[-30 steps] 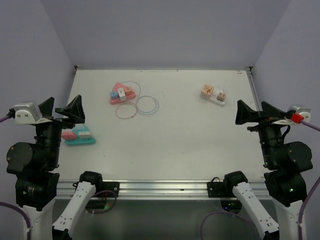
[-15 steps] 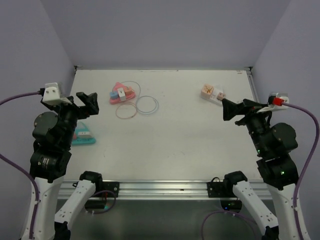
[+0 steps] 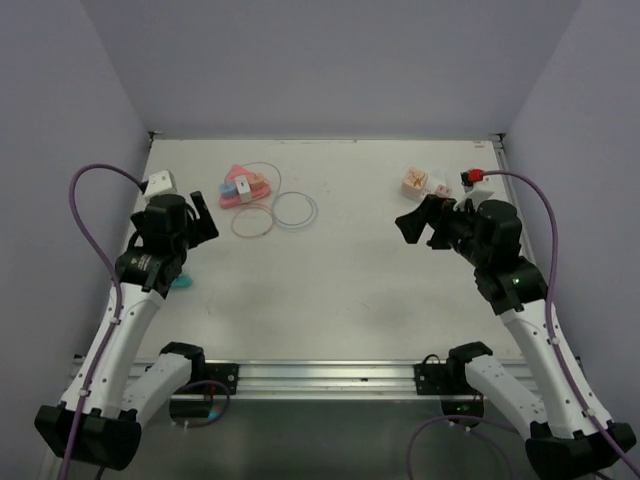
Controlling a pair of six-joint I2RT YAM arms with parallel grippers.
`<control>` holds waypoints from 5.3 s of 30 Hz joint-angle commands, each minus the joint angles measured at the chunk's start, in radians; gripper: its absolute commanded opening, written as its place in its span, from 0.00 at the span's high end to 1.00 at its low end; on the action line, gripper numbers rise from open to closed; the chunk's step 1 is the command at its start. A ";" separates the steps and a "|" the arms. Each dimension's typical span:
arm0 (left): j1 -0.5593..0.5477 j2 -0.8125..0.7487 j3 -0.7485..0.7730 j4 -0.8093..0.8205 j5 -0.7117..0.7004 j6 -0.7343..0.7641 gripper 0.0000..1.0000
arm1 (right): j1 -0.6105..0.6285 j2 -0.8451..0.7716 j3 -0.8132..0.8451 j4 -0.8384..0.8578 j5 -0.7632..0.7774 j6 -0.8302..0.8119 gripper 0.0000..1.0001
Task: Pull the plug off the socket
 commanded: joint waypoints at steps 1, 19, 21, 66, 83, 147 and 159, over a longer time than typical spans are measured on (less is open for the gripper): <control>0.025 0.026 -0.058 -0.009 -0.075 -0.107 0.00 | 0.003 0.024 -0.018 0.023 -0.102 0.024 0.01; 0.166 0.206 -0.224 -0.009 -0.284 -0.593 0.09 | 0.002 0.050 -0.121 0.070 -0.180 -0.007 0.01; 0.174 0.229 -0.219 -0.006 -0.291 -0.624 0.13 | 0.002 0.047 -0.127 0.070 -0.179 -0.010 0.01; -0.036 0.338 -0.224 0.152 -0.005 -0.428 0.89 | 0.003 0.053 -0.209 0.164 -0.257 0.025 0.01; -0.510 0.551 -0.035 0.330 0.192 -0.455 0.98 | 0.181 0.187 -0.544 0.736 -0.063 0.467 0.01; -0.662 0.709 0.005 0.516 0.220 -0.661 1.00 | 0.341 0.669 -0.684 1.431 0.163 0.437 1.00; -0.657 0.583 -0.121 0.611 0.196 -0.745 1.00 | 0.341 0.531 -0.680 1.155 0.306 0.349 1.00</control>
